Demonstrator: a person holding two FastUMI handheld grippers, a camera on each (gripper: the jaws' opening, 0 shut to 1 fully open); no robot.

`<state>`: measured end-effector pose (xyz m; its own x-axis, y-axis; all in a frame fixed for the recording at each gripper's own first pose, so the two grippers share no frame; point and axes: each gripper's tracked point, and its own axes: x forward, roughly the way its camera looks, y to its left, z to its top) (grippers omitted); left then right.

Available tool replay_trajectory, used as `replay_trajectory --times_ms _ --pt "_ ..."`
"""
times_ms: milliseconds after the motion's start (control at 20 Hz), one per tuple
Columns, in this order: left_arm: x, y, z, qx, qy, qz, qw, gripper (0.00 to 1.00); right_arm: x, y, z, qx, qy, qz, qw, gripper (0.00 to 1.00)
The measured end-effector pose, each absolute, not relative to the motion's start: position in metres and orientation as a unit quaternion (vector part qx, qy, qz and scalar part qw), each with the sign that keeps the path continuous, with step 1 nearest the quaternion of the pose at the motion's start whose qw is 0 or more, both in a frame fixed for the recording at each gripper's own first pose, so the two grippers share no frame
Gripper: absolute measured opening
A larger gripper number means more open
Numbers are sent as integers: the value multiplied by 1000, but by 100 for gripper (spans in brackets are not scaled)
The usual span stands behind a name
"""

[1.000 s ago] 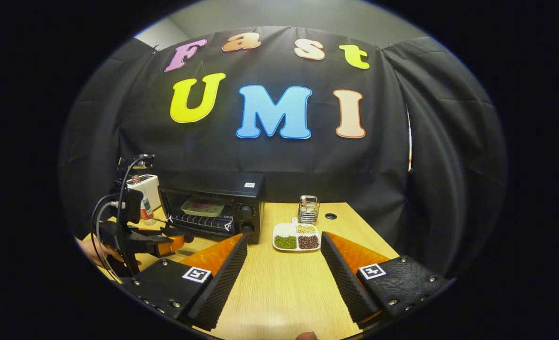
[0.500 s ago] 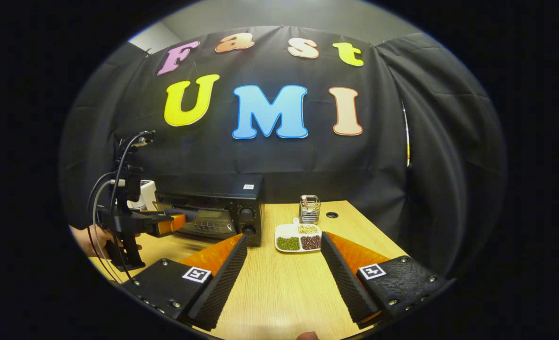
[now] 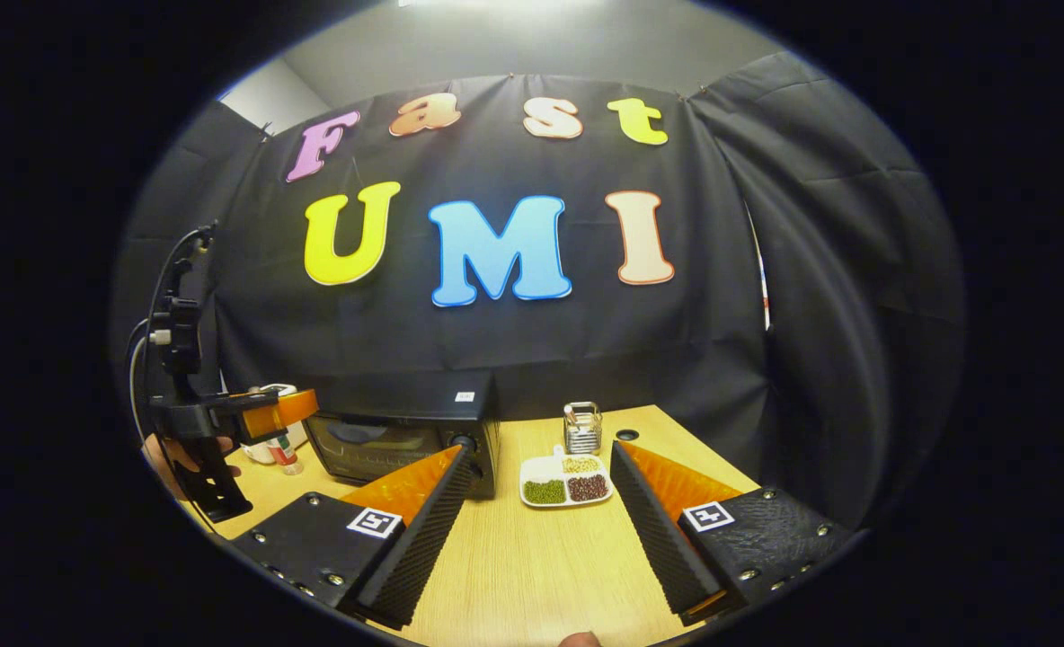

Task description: Open the electric oven with the left hand, put the food in, and close the electric oven.

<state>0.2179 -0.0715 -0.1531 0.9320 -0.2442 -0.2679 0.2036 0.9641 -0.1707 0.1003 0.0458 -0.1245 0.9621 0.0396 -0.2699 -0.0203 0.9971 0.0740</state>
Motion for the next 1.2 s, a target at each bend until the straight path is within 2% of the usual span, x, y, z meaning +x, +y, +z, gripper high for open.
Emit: replay_trajectory --times_ms 150,250,300,450,500,550,850,1200 --pt "178 -65 -105 -70 99 -97 988 96 88 29 -100 23 110 34 993 98" --pt "147 -63 -79 -60 76 -84 992 100 75 21 -84 14 92 51 994 98" --pt "132 -64 -67 -58 66 -80 993 96 72 16 -78 12 83 60 995 98" --pt "89 -66 -39 -57 45 -65 995 96 54 10 -63 17 63 85 994 98" --pt "75 -64 -30 -55 39 -58 996 100 49 9 -59 19 58 91 994 98" --pt "60 -63 -23 -52 33 -52 997 100 44 7 -56 20 54 93 994 98" --pt "-2 -47 1 -17 12 -46 999 100 22 10 -47 28 48 93 994 98" --pt "-30 -35 -3 -28 11 -50 998 100 7 20 -28 33 24 65 997 98"
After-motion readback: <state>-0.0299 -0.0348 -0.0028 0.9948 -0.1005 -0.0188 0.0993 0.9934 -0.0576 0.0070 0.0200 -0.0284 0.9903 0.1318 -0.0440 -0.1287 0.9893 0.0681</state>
